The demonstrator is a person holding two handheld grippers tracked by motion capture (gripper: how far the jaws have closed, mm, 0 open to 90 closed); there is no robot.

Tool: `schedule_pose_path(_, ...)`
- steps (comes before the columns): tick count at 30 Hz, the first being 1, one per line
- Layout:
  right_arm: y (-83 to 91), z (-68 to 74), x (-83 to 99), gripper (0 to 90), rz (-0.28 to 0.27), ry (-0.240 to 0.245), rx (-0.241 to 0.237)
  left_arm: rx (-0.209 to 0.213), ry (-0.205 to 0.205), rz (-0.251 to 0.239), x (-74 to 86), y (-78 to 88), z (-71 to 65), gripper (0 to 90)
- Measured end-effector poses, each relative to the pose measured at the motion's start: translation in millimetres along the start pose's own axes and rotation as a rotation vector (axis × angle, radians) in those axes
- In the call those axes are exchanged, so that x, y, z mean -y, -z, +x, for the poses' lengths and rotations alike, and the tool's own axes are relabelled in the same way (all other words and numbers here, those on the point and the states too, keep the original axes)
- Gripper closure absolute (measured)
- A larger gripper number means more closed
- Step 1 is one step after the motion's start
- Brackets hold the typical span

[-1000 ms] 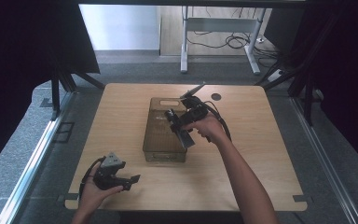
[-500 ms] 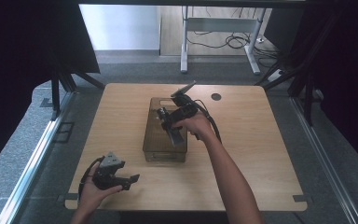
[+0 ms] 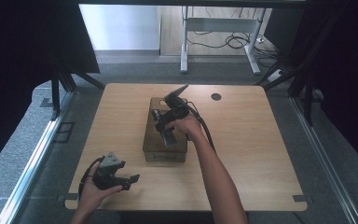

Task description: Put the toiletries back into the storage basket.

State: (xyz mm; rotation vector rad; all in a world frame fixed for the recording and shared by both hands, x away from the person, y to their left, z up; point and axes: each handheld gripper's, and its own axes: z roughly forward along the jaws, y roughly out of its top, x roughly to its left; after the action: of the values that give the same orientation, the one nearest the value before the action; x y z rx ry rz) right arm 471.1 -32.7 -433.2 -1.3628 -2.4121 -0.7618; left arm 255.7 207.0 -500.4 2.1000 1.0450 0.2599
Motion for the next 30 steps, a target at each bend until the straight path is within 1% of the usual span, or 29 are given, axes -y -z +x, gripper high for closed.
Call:
schedule_pose_path(1, -1.5, -0.5, -0.4, 47.3, -0.001, -0.003, 0.002, 0.001, 0.000, -0.001, -0.1, 0.2, -0.1, 19.1)
schedule_pose_path(2, -4.1, -1.3, -0.6, 47.2, 0.003, -0.015, 0.005, 0.002, -0.002, 0.000, -0.2, 0.5, -0.3, 19.1)
schedule_pose_path(5, -6.5, -1.6, -0.7, 47.3, 0.008, -0.023, 0.011, 0.003, -0.001, -0.002, -0.2, 0.3, -0.4, 19.1)
schedule_pose_path(8, -9.0, -2.5, -0.9, 47.2, 0.003, -0.027, 0.006, 0.002, -0.007, -0.001, -0.2, -0.2, 0.1, 19.1)
schedule_pose_path(12, -13.6, -2.7, -1.0, 47.2, 0.003, -0.041, 0.012, 0.002, -0.003, -0.004, -0.2, -0.5, -0.3, 19.1)
schedule_pose_path(13, -15.7, -3.4, -0.4, 47.2, 0.008, -0.037, 0.006, 0.002, -0.006, -0.001, -0.3, -0.2, -0.1, 19.1)
schedule_pose_path(16, -17.3, -3.7, 0.0, 47.2, 0.012, -0.039, 0.010, 0.001, -0.007, -0.001, -0.3, -0.4, 0.0, 19.1)
schedule_pose_path(24, -21.5, -4.9, -0.7, 47.2, 0.013, -0.067, 0.020, 0.004, -0.009, 0.003, -0.7, -1.9, -1.7, 19.1)
schedule_pose_path(27, -24.3, -4.4, -2.0, 47.2, 0.009, -0.086, 0.027, 0.007, -0.002, 0.000, -0.7, -2.0, -2.5, 19.1)
schedule_pose_path(28, -26.5, -4.3, -3.0, 47.2, 0.004, -0.107, 0.030, 0.008, -0.003, -0.002, -0.7, -1.9, -2.4, 19.1)
schedule_pose_path(29, -26.5, -4.3, -3.0, 47.2, 0.004, -0.107, 0.030, 0.010, -0.004, -0.005, -0.9, -1.7, -2.5, 19.1)
schedule_pose_path(30, -28.6, -4.7, -4.1, 47.2, -0.002, -0.134, 0.035, 0.011, -0.004, -0.005, -1.0, -1.7, -2.4, 19.1)
